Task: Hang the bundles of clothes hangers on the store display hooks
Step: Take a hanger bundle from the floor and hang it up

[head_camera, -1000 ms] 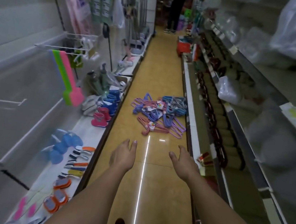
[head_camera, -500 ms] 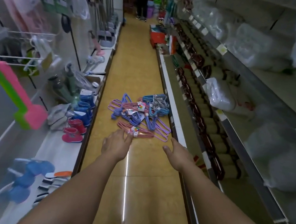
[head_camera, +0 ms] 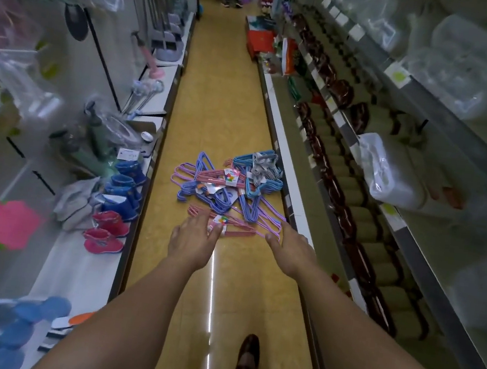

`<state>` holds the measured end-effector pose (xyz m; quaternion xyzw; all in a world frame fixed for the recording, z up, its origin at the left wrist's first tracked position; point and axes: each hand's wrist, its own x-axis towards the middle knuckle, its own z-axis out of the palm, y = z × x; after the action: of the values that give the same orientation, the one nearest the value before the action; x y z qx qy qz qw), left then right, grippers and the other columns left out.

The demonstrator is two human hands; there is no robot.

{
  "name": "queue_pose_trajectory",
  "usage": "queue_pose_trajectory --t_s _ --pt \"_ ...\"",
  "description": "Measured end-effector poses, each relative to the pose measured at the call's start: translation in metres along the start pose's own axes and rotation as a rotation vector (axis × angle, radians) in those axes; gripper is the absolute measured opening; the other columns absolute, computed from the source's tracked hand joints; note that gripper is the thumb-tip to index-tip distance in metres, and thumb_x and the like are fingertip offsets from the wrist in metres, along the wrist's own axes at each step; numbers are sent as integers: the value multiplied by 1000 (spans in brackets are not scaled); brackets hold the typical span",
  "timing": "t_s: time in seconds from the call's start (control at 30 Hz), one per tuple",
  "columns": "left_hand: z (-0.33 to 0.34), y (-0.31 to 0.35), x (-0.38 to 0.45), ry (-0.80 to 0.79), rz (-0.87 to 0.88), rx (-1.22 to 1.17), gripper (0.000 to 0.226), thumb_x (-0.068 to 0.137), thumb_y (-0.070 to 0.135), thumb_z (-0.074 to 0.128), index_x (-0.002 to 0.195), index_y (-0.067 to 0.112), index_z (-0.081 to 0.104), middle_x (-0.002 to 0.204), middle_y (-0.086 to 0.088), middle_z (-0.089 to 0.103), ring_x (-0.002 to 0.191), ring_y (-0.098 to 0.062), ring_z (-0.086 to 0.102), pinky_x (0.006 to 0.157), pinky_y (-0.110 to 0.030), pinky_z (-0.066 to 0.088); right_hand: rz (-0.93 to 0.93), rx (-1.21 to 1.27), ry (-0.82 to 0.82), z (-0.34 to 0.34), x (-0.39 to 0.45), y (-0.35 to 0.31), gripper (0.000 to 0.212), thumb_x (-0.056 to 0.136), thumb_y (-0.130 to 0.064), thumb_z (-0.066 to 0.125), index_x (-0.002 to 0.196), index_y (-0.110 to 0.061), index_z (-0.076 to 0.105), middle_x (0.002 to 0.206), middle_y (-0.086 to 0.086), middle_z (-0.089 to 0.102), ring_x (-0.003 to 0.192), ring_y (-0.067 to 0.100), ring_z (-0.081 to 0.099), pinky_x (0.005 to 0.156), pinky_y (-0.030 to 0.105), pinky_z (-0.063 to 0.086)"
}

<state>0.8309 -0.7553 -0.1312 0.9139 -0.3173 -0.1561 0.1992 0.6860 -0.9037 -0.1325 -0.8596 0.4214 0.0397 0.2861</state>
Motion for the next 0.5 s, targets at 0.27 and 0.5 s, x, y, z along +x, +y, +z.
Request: queue_pose_trajectory --t_s 0.27,0.5 --pt "17 37 116 -43 -19 88 57 99 51 31 147 22 29 150 -1 39 137 -21 35 112 -41 27 -1 -53 -57 -49 135 6 64 97 -54 36 148 -17 26 151 7 35 137 28 33 107 41 33" --pt "35 28 197 -51 -83 52 56 99 51 31 148 23 29 151 0 37 139 -19 33 113 -41 28 14 -57 -106 -49 225 1 61 98 -52 37 148 -19 28 149 7 39 137 29 33 107 42 33"
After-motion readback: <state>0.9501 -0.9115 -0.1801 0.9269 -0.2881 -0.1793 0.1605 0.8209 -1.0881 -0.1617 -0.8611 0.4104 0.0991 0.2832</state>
